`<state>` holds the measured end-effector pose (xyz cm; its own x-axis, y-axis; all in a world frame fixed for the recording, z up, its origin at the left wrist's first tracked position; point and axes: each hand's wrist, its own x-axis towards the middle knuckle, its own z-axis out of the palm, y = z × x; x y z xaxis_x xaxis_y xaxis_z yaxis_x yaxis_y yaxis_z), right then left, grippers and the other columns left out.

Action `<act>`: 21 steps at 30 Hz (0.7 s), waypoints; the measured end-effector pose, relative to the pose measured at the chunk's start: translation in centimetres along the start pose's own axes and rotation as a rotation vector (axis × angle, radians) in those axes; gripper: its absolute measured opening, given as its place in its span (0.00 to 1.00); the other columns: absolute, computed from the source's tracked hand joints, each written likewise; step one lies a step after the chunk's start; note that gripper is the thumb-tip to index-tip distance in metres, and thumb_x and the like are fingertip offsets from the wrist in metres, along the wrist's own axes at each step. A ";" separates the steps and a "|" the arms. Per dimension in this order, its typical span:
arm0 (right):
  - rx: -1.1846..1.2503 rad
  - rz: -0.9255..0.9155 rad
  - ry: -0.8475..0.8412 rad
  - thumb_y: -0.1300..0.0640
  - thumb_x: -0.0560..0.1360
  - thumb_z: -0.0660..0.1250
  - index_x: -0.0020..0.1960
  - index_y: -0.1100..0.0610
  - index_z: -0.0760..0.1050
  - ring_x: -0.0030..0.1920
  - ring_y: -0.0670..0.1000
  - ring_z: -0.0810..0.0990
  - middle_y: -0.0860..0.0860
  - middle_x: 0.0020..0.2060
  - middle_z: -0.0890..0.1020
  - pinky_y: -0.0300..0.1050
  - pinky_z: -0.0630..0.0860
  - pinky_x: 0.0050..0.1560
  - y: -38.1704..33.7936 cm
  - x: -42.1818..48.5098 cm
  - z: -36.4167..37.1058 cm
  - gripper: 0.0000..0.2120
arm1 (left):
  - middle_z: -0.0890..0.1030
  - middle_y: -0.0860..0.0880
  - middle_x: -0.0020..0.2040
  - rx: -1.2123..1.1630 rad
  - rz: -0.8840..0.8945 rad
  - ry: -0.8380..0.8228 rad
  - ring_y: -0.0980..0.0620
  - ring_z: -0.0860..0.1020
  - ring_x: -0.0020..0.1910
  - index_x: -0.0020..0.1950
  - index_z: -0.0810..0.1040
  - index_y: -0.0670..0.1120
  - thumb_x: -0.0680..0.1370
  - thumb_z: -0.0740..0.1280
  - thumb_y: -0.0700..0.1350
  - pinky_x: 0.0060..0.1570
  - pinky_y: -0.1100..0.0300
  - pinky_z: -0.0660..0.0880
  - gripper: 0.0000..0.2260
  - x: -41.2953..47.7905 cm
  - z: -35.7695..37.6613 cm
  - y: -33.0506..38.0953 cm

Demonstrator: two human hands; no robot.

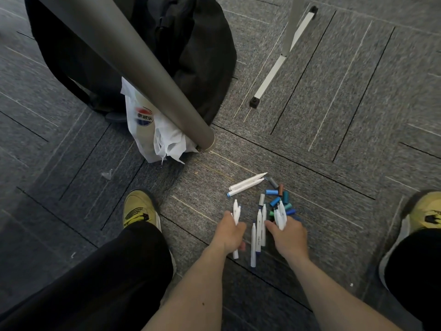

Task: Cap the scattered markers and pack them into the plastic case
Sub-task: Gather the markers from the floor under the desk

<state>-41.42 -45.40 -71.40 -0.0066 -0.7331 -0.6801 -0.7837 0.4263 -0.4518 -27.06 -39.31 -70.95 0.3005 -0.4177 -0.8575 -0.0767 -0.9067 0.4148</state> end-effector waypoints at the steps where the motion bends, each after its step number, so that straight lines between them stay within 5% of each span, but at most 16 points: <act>1: -0.021 0.001 0.005 0.49 0.73 0.73 0.33 0.55 0.71 0.38 0.54 0.76 0.51 0.33 0.76 0.44 0.66 0.33 -0.1 0.0 0.0 0.17 | 0.79 0.38 0.48 -0.004 0.002 0.019 0.51 0.76 0.24 0.63 0.62 0.41 0.82 0.59 0.42 0.25 0.59 0.75 0.12 0.1 -0.1 -0.1; 8: -0.242 0.007 0.024 0.43 0.74 0.71 0.47 0.58 0.75 0.48 0.57 0.78 0.53 0.42 0.77 0.47 0.70 0.41 -2.0 -0.7 0.7 0.17 | 0.76 0.47 0.43 -0.025 0.049 0.031 0.52 0.74 0.36 0.56 0.70 0.46 0.80 0.65 0.45 0.34 0.57 0.74 0.08 0.6 0.1 -1.3; 15: -0.342 -0.014 0.034 0.44 0.75 0.69 0.54 0.56 0.78 0.50 0.59 0.80 0.55 0.48 0.81 0.45 0.70 0.41 -2.4 -1.4 0.4 0.16 | 0.76 0.47 0.34 -0.022 0.068 0.119 0.51 0.70 0.31 0.36 0.74 0.45 0.69 0.79 0.49 0.33 0.57 0.70 0.16 0.8 0.1 -1.9; 21: -0.457 -0.036 0.052 0.45 0.76 0.68 0.55 0.57 0.76 0.51 0.58 0.81 0.55 0.49 0.82 0.47 0.73 0.43 -2.0 -1.6 -0.4 0.16 | 0.77 0.48 0.32 0.093 0.042 0.170 0.53 0.70 0.28 0.34 0.75 0.44 0.66 0.81 0.52 0.26 0.62 0.68 0.18 0.3 0.1 -1.3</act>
<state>-40.06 -45.25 -69.18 0.0038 -0.7735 -0.6338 -0.9775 0.1309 -0.1656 -26.93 -38.25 -71.80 0.4509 -0.4461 -0.7731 -0.1771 -0.8936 0.4123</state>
